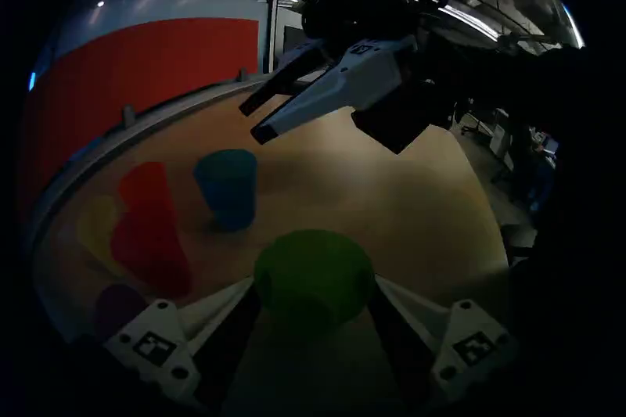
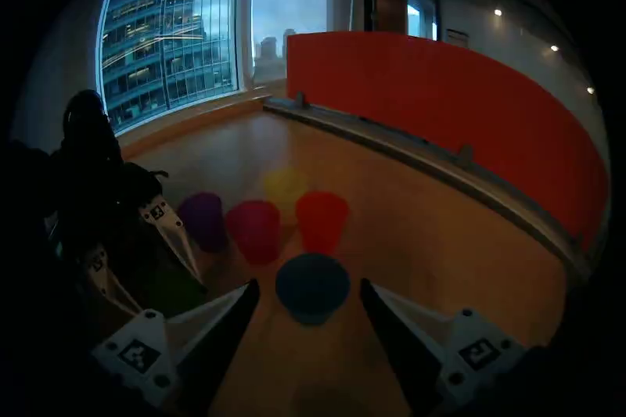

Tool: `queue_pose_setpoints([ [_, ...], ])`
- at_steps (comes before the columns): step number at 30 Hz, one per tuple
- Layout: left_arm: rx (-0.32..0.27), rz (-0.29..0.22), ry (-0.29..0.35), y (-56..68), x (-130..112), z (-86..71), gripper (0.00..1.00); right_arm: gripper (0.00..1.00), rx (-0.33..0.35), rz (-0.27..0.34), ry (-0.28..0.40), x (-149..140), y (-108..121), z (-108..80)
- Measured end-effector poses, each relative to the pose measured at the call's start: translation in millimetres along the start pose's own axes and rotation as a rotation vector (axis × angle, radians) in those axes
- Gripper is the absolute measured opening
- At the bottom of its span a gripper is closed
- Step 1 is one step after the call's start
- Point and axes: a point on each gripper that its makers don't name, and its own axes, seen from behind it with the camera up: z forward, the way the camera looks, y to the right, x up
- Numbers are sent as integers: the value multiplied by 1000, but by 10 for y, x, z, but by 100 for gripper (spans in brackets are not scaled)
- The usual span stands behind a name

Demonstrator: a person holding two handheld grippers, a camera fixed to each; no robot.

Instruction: Pour water

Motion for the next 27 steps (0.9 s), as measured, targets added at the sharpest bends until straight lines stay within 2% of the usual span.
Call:
queue_pose_setpoints([
  [18,31,17,36,-66,183,-217,86,99,5,7,-64,-318,22,255],
  [27,41,-5,64,-53,283,-310,86,99,1,7,-86,-410,50,362],
])
